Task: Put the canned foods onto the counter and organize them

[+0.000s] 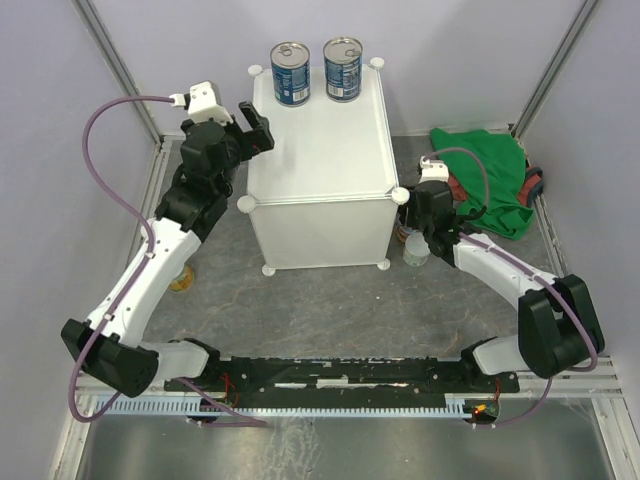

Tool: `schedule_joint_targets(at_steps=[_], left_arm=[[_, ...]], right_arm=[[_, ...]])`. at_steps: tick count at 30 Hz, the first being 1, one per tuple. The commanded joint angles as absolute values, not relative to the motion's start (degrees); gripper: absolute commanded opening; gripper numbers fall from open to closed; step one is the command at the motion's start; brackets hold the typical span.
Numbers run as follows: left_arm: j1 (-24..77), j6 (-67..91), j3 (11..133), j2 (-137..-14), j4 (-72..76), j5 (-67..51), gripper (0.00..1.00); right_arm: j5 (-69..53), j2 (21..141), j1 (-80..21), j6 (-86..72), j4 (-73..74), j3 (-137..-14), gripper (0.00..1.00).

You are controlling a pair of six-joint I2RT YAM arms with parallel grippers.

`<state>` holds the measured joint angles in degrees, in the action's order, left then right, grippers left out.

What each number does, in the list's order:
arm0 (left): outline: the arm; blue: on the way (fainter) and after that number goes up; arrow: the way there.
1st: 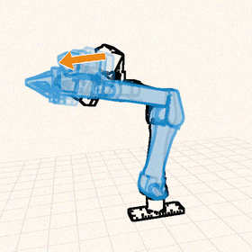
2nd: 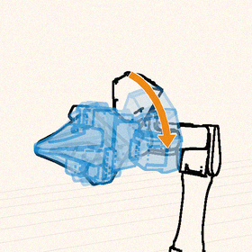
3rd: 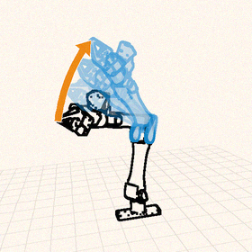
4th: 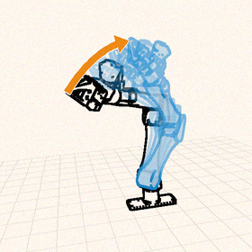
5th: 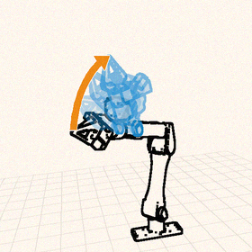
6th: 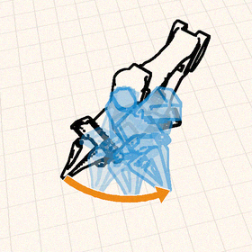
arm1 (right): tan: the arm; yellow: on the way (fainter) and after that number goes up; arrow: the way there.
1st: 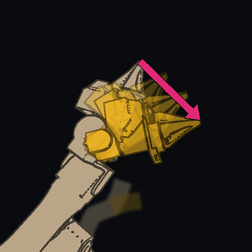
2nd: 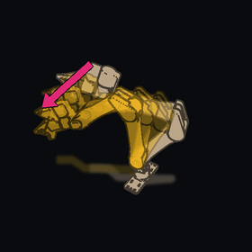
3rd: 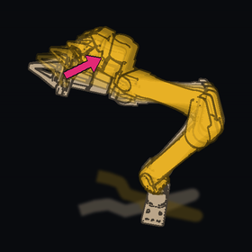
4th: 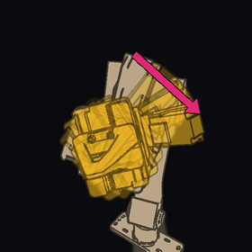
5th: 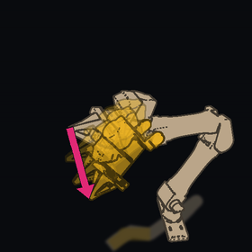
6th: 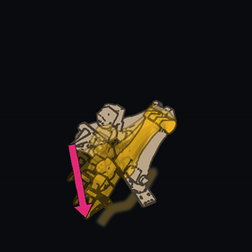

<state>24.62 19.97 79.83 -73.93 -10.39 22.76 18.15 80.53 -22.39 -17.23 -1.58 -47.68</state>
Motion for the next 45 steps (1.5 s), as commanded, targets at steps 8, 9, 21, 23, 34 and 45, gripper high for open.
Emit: schedule_joint_targets(at_steps=[8,9,21,23,34,45], left_arm=[[24.8,25.3,79.1,-68.7,-11.6,30.7,0.99],[24.8,25.7,78.6,-68.4,-11.6,30.8,0.99],[24.8,27.8,75.3,-66.9,-11.6,31.4,1.0],[24.8,27.9,75.1,-67.0,-11.5,31.4,1.0],[24.8,27.2,74.7,-67.4,-11.1,31.7,1.0],[24.7,27.9,72.6,-67.3,-9.3,31.1,1.0]], right_arm=[[27.6,71.0,-22.3,-14.0,3.8,-60.4,0.34],[28.2,70.7,-22.3,-13.5,4.3,-61.1,0.33],[33.3,68.0,-22.2,-8.0,10.6,-74.3,0.32],[33.7,68.3,-22.2,-7.2,11.3,-77.4,0.32],[29.6,75.1,-22.2,-5.5,14.3,-97.7,0.3],[22.5,86.7,-23.3,-6.6,19.0,-117.1,0.3]])
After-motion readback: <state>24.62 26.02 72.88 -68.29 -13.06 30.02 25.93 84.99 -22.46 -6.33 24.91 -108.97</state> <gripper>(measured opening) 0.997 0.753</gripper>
